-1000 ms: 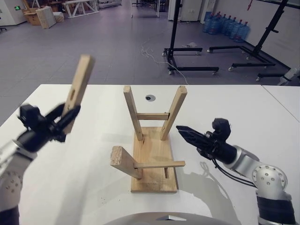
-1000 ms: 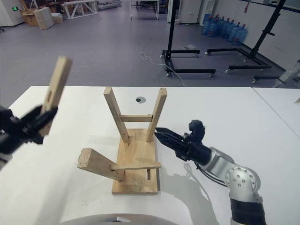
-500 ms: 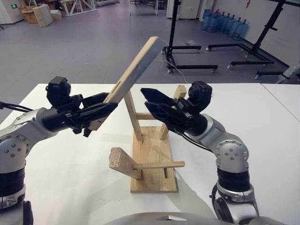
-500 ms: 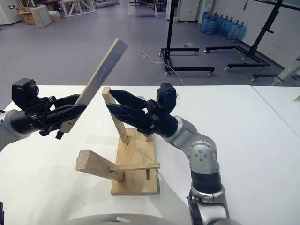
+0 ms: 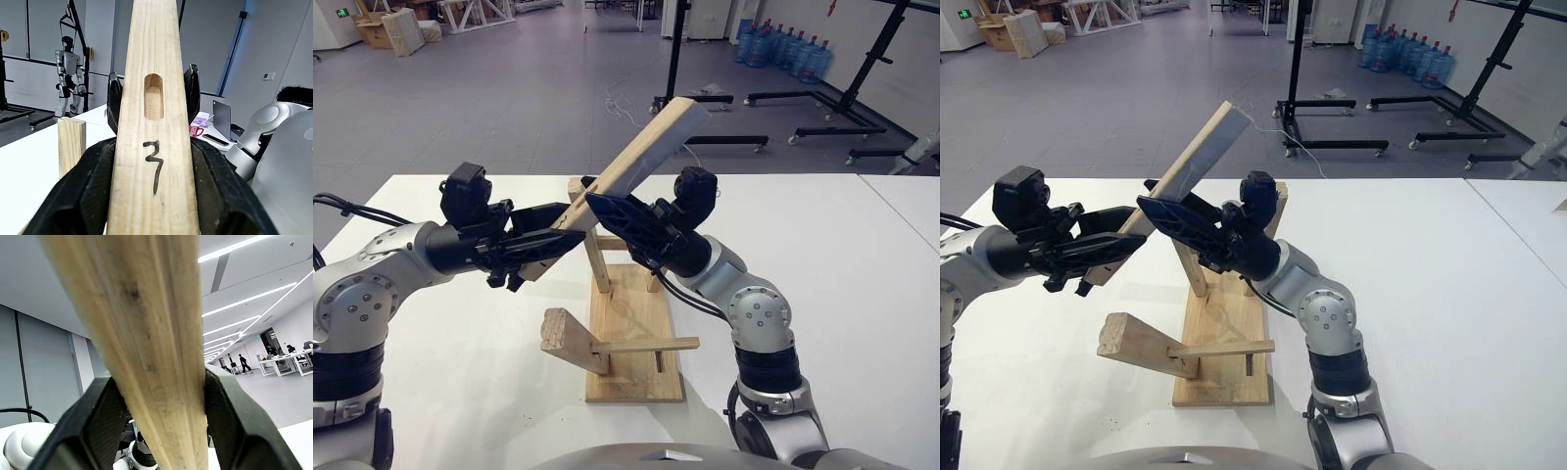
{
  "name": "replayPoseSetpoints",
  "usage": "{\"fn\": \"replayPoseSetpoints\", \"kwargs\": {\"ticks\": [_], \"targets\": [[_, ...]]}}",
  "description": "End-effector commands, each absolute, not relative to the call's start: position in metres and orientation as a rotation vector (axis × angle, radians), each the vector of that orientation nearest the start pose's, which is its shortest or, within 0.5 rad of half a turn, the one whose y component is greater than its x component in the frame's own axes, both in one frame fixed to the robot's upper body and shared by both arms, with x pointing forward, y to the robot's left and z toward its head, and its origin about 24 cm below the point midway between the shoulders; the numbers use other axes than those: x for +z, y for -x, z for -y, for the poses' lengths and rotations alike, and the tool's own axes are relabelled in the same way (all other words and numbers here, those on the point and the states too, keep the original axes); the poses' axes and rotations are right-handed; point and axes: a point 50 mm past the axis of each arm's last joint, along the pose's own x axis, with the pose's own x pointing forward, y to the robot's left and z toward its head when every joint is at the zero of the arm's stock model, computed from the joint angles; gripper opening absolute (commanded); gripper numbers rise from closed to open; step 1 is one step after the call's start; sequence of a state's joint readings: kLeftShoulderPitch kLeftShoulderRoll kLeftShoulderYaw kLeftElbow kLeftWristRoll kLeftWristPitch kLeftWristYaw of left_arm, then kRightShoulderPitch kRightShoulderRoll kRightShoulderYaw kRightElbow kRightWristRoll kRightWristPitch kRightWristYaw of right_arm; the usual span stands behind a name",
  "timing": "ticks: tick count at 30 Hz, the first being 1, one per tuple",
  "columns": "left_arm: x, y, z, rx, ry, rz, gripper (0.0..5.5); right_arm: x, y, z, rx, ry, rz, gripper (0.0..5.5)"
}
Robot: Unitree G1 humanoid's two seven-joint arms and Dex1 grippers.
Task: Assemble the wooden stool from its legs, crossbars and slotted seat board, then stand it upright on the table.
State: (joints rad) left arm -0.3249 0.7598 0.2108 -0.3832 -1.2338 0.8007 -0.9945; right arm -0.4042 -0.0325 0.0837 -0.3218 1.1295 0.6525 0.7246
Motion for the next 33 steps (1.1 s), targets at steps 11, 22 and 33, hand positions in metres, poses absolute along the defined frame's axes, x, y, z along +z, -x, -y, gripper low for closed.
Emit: {"fn": "replayPoseSetpoints", "kwargs": {"ticks": [11,22,33], "targets": [[0.215,-0.232,-0.190,-1.382,0.307,0.049,2.51,0.203,-0.244,0.063,1.526,-0.770,0.329,2.17],[0.203,-0.205,-0.235,-1.021,0.299,0.153,3.82,0.196,-0.245,0.172,1.328,-0.435,0.246,2.08],[0.190,-0.167,-0.257,-0.763,0.363,0.199,3.82,0.131,-0.207,0.209,1.451,-0.326,-0.189,2.07]]}}
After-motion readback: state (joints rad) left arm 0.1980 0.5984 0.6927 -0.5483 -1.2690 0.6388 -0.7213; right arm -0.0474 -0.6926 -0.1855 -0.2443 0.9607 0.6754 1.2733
